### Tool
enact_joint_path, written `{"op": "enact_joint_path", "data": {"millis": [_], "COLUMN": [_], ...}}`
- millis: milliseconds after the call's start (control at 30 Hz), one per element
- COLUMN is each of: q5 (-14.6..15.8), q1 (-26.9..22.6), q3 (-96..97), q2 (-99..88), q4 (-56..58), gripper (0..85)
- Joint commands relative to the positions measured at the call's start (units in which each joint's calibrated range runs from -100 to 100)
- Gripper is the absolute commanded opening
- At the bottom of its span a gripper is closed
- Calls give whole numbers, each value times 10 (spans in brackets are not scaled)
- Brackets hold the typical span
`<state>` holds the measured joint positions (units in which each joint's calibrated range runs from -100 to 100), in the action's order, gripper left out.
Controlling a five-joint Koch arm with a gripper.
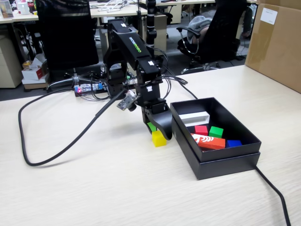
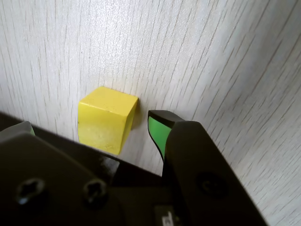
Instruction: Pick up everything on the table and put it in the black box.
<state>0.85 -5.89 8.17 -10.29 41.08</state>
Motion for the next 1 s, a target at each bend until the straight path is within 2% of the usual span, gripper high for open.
{"op": "enact_joint_path", "data": {"millis": [0, 400, 800, 967], "q5": [-1, -2, -6, -5], "q1": [1, 1, 6, 7], "q3": [-44, -45, -40, -43], "q2": [-3, 12, 12, 7], "q4": [-27, -28, -24, -6], "gripper": [469, 412, 185, 164]}}
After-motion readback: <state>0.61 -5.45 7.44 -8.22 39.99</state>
